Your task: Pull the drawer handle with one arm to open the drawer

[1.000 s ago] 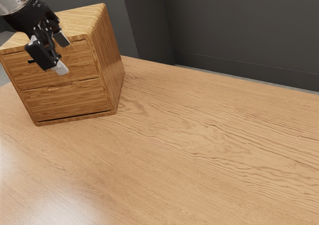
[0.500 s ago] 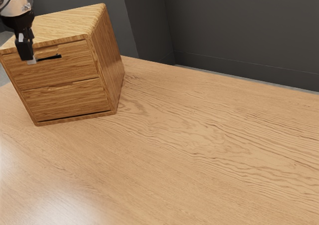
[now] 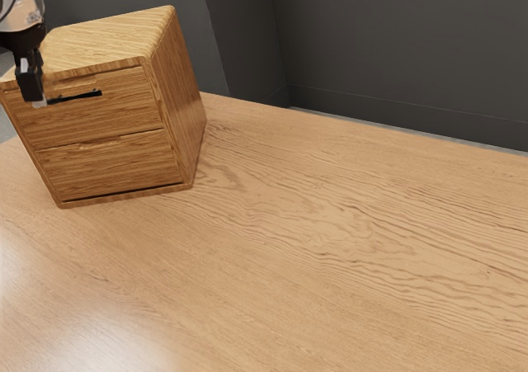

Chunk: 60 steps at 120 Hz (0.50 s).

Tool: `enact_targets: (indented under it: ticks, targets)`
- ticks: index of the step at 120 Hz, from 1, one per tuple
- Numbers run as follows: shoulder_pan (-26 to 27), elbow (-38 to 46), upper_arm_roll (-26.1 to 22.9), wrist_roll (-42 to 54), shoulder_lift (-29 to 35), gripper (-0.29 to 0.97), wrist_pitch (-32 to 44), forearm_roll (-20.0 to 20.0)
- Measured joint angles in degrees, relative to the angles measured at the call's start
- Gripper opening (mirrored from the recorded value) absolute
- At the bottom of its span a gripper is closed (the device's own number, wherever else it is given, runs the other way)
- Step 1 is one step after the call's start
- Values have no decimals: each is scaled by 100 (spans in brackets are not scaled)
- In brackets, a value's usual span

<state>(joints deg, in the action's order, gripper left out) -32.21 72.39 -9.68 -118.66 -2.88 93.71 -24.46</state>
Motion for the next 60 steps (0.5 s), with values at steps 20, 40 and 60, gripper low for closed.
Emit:
enact_targets:
  ticks: [20, 40, 60]
  targets:
    - [138, -4, 379, 99, 119, 68, 9, -4]
    - [20, -3, 618, 183, -262, 68, 90, -4]
    - [-67, -34, 821, 245, -426, 68, 460, -10]
